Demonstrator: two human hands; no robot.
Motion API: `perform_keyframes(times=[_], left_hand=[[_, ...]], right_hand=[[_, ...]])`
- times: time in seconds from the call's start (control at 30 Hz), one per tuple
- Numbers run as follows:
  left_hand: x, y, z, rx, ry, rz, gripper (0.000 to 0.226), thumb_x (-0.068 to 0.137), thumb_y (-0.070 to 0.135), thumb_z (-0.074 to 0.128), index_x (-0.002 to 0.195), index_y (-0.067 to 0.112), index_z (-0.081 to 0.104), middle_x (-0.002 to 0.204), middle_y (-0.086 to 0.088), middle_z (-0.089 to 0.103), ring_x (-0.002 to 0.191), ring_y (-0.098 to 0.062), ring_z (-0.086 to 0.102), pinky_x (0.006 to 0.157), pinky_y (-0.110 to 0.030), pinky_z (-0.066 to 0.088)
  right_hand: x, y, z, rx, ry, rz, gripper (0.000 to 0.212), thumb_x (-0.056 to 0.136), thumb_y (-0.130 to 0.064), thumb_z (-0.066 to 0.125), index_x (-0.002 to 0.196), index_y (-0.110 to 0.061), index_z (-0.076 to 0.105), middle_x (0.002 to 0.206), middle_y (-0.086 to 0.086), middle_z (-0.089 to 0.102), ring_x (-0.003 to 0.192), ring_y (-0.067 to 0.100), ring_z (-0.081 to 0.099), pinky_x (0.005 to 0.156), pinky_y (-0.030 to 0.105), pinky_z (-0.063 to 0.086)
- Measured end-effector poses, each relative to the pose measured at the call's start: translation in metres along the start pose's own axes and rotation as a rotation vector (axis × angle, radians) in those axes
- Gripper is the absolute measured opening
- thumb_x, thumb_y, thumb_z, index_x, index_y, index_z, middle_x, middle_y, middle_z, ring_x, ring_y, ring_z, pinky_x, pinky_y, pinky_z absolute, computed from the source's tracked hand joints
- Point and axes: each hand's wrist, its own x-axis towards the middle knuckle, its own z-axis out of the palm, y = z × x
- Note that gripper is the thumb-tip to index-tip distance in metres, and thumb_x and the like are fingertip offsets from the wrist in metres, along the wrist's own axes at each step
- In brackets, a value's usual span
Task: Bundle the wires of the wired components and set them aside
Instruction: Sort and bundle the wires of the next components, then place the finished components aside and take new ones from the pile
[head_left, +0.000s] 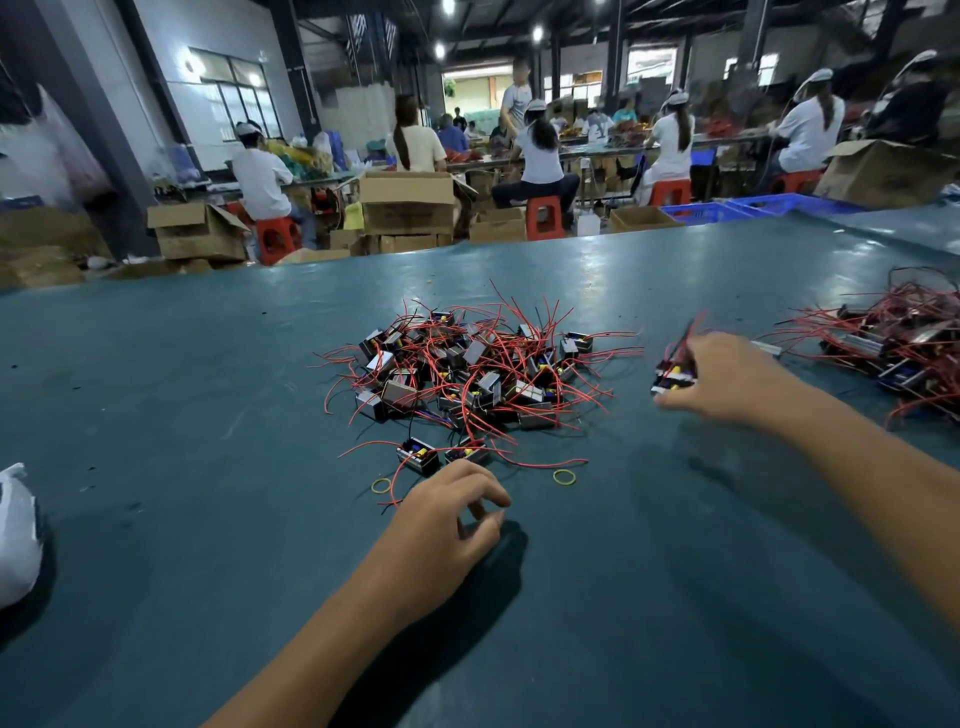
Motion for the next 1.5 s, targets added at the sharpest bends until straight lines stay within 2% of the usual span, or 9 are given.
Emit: perform_keyframes(times=[0.13, 0.23, 0.37, 0.57, 0.7, 0.87, 1.07, 1.27, 1.5], left_hand=[[-0.001, 0.0, -0.001, 0.005, 0.023, 0.0, 0.007, 0.093, 0.015, 0.067, 0.098, 0.017, 0.072, 0.105, 0.013, 0.061, 0.093, -0.006, 0.061, 0.085, -0.019, 0.046], [-0.001, -0.002, 0.0, -0.002, 0.008, 0.001, 0.007, 0.093, 0.016, 0.067, 0.098, 0.017, 0.071, 0.105, 0.013, 0.061, 0.093, -0.006, 0.061, 0.083, -0.023, 0.048], [-0.002, -0.003, 0.002, -0.006, -0.008, 0.007, 0.006, 0.093, 0.015, 0.067, 0.097, 0.017, 0.071, 0.104, 0.013, 0.061, 0.093, -0.007, 0.061, 0.081, -0.022, 0.049], [-0.001, -0.005, -0.003, 0.02, 0.045, -0.01, 0.007, 0.09, 0.016, 0.071, 0.085, 0.015, 0.067, 0.093, 0.01, 0.06, 0.085, -0.008, 0.058, 0.078, -0.022, 0.046], [0.002, -0.011, -0.006, 0.066, 0.122, -0.126, 0.021, 0.087, 0.016, 0.072, 0.071, 0.014, 0.057, 0.078, 0.005, 0.054, 0.073, -0.015, 0.053, 0.07, -0.037, 0.046], [0.003, -0.021, -0.008, 0.137, 0.249, -0.324, 0.033, 0.082, 0.018, 0.069, 0.061, 0.022, 0.045, 0.068, 0.006, 0.049, 0.064, -0.011, 0.047, 0.06, -0.036, 0.041], [0.004, -0.031, -0.01, 0.159, 0.274, -0.424, 0.024, 0.087, 0.028, 0.069, 0.07, 0.024, 0.052, 0.08, 0.008, 0.057, 0.076, -0.017, 0.053, 0.068, -0.036, 0.044], [0.003, -0.033, -0.008, 0.178, 0.251, -0.402, 0.011, 0.088, 0.028, 0.068, 0.087, 0.023, 0.059, 0.093, 0.011, 0.059, 0.084, -0.014, 0.053, 0.073, -0.033, 0.043], [0.003, -0.038, -0.007, 0.188, 0.183, -0.427, 0.012, 0.091, 0.029, 0.066, 0.097, 0.024, 0.057, 0.102, 0.012, 0.056, 0.097, -0.011, 0.051, 0.078, -0.027, 0.038]], right_hand=[[0.023, 0.02, -0.003, -0.212, 0.104, 0.382, 0.1, 0.076, -0.078, 0.056, 0.136, 0.0, 0.041, 0.138, 0.02, 0.051, 0.126, 0.035, 0.049, 0.105, 0.045, 0.036], [0.017, -0.01, 0.019, -0.139, 0.116, 0.174, 0.076, 0.088, -0.065, 0.053, 0.134, -0.005, 0.043, 0.137, 0.017, 0.052, 0.126, 0.032, 0.049, 0.106, 0.045, 0.034], [0.004, -0.06, 0.04, 0.217, 0.017, -0.147, 0.041, 0.098, -0.033, 0.054, 0.131, -0.009, 0.053, 0.133, 0.013, 0.058, 0.122, 0.029, 0.053, 0.105, 0.041, 0.041], [0.002, -0.096, 0.045, 0.23, 0.186, -0.249, 0.017, 0.094, -0.02, 0.054, 0.102, -0.014, 0.067, 0.101, 0.007, 0.065, 0.098, 0.027, 0.058, 0.089, 0.038, 0.046], [-0.005, -0.115, 0.05, 0.173, 0.182, -0.4, 0.017, 0.095, -0.026, 0.054, 0.098, -0.017, 0.068, 0.097, 0.003, 0.064, 0.095, 0.021, 0.056, 0.09, 0.037, 0.044], [-0.02, -0.138, 0.061, 0.293, 0.019, -0.629, 0.021, 0.093, -0.029, 0.059, 0.107, -0.021, 0.072, 0.091, -0.003, 0.066, 0.086, 0.014, 0.055, 0.072, 0.026, 0.038], [-0.014, -0.16, 0.072, 0.083, -0.134, -0.648, 0.044, 0.093, -0.041, 0.059, 0.136, -0.034, 0.054, 0.105, 0.004, 0.062, 0.105, 0.023, 0.055, 0.088, 0.037, 0.045], [-0.007, -0.163, 0.075, 0.066, -0.076, -0.664, 0.036, 0.087, -0.045, 0.068, 0.117, -0.031, 0.055, 0.101, -0.002, 0.042, 0.103, 0.021, 0.045, 0.089, 0.038, 0.041], [-0.013, -0.143, 0.065, 0.283, -0.091, -0.642, 0.029, 0.082, -0.042, 0.074, 0.098, -0.028, 0.054, 0.12, -0.001, 0.046, 0.115, 0.018, 0.041, 0.104, 0.035, 0.036]])
